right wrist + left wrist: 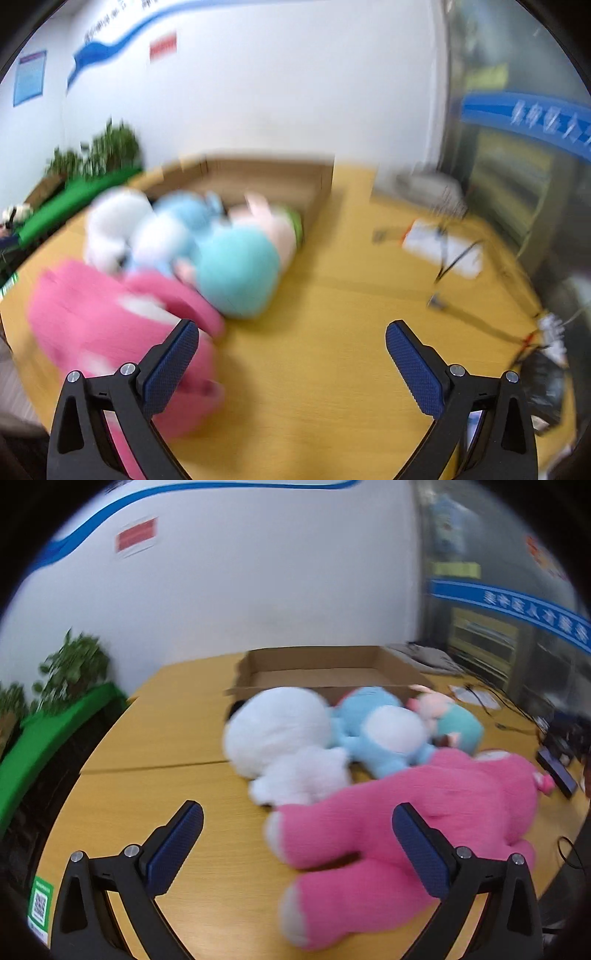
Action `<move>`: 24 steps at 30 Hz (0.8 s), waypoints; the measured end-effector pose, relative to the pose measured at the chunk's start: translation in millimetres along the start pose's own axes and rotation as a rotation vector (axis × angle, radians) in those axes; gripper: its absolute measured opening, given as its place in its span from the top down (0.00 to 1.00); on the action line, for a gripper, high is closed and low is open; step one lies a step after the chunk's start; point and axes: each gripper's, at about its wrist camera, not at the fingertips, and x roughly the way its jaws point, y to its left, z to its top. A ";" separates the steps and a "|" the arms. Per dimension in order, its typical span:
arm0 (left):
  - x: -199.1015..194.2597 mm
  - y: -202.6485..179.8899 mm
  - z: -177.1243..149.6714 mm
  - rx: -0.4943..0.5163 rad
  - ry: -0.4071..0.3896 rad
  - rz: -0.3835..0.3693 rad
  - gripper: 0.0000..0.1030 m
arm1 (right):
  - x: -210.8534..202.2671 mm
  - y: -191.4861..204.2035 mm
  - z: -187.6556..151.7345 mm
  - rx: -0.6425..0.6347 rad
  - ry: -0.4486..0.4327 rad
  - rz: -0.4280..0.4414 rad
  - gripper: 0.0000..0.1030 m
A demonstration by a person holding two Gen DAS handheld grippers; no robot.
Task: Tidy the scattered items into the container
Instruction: 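Raise both tools and aim them at the large pink plush bear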
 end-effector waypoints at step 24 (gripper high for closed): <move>-7.3 -50.1 -4.8 -0.087 -0.041 -0.104 0.01 | -49.9 132.6 -28.6 0.086 0.018 -0.086 0.00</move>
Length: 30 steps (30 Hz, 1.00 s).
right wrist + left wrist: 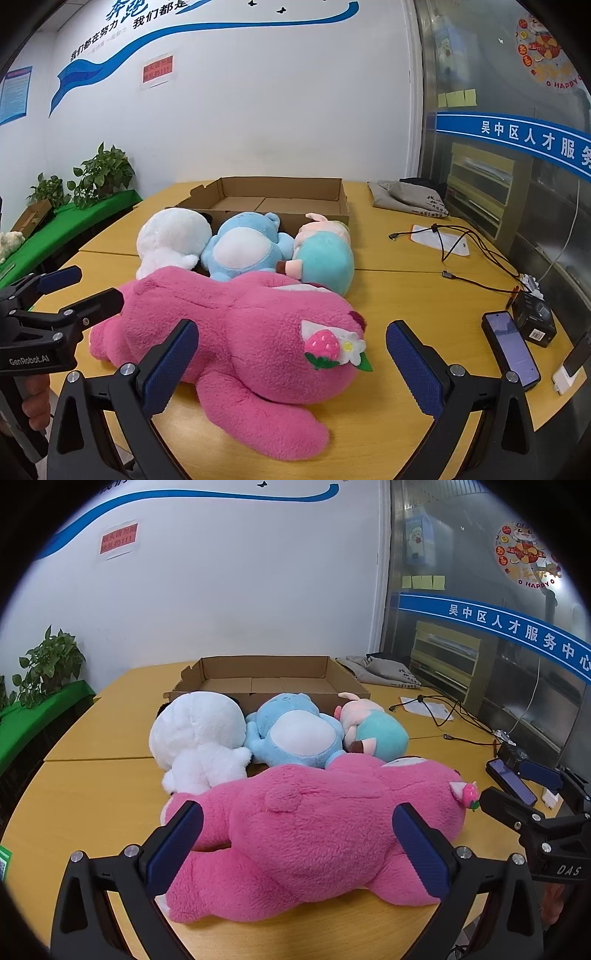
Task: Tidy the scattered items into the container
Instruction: 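Raise both tools and aim them at the large pink plush bear, then lower the left gripper onto the pink bear while the right gripper also closes on it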
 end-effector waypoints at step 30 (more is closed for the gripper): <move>75.3 38.7 -1.2 -0.155 0.187 -0.218 0.01 | 74.9 -18.0 14.5 0.034 0.115 0.061 0.00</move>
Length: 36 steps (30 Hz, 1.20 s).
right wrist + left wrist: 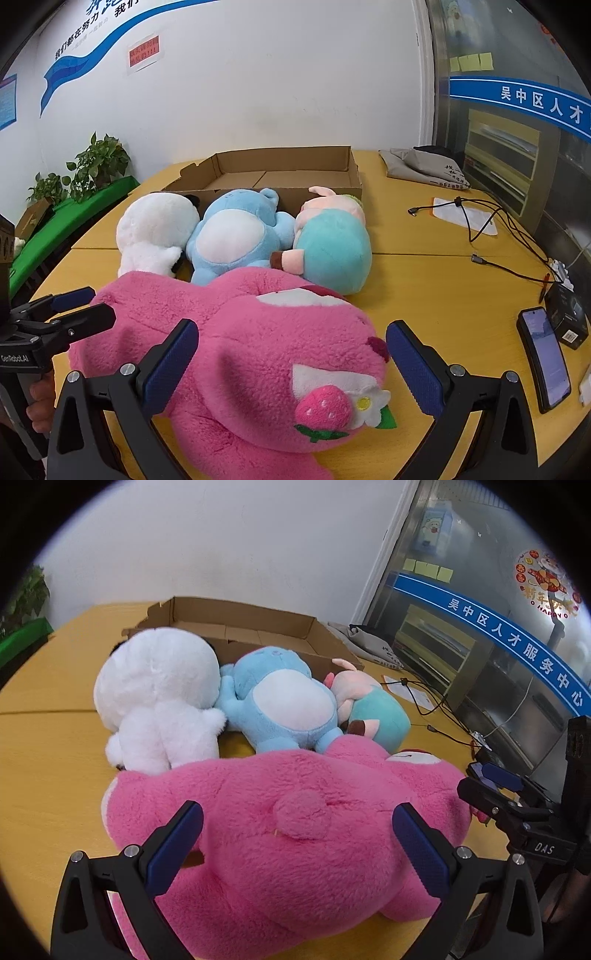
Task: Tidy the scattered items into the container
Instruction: 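Lower the left gripper onto the pink bear while the right gripper also closes on it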
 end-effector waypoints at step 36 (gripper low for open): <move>34.5 48.5 -7.2 -0.159 0.231 -0.277 0.28 | 71.4 -68.7 -40.0 0.224 0.218 0.411 0.11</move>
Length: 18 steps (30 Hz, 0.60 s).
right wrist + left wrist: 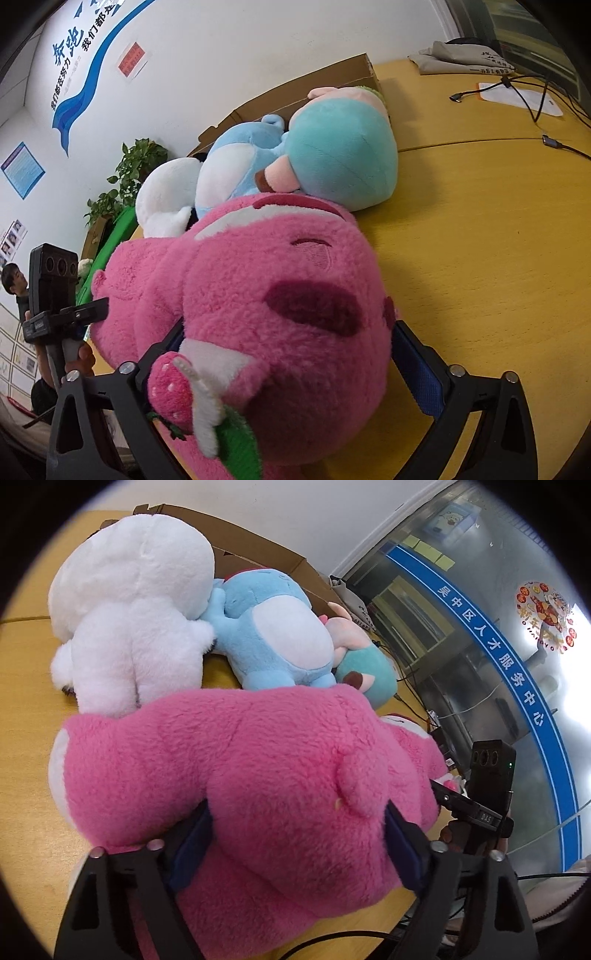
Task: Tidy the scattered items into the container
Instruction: 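Lower the left gripper onto the pink bear while the right gripper also closes on it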
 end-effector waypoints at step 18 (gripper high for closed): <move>-89.8 -53.7 72.6 0.167 -0.207 0.013 0.46 | -59.0 80.9 74.5 -0.157 -0.230 0.063 0.29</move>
